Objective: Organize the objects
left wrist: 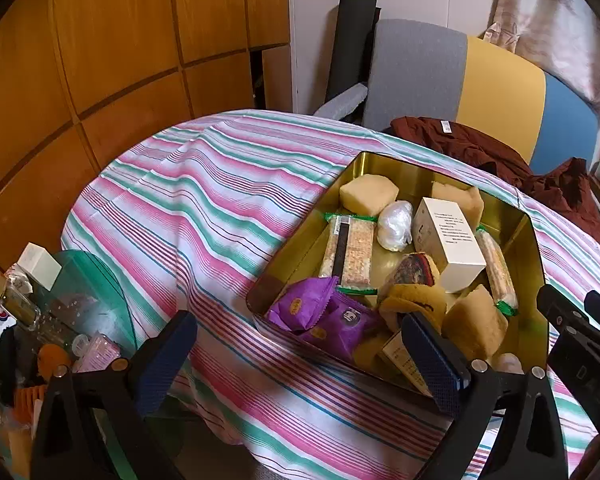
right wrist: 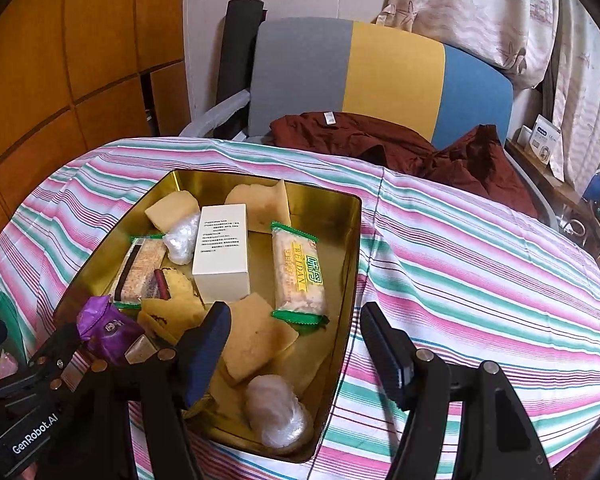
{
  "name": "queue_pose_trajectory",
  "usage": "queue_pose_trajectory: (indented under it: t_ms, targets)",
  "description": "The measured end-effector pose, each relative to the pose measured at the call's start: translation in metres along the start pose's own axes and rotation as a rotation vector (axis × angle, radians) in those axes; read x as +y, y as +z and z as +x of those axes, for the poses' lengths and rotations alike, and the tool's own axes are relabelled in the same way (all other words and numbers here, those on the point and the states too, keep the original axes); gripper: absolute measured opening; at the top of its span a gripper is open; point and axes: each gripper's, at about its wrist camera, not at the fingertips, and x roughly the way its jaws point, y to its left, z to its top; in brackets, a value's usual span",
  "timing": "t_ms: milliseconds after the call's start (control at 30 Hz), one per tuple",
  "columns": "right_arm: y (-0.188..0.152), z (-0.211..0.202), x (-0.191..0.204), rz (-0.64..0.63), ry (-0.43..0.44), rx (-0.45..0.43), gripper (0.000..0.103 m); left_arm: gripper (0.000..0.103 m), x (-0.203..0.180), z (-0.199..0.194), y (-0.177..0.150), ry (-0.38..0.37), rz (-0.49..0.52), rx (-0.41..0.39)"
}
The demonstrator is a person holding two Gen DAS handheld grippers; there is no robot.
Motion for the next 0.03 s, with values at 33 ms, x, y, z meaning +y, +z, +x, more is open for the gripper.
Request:
queue_pose_trajectory:
  t_ms: [33]
  targets:
    - [-0.0001, 0.0005, -0.0002, 0.001, 0.001, 0.001, 0.068, 0.103, -0.0003, 0.0002, 0.0000, -0.001, 0.003, -0.001]
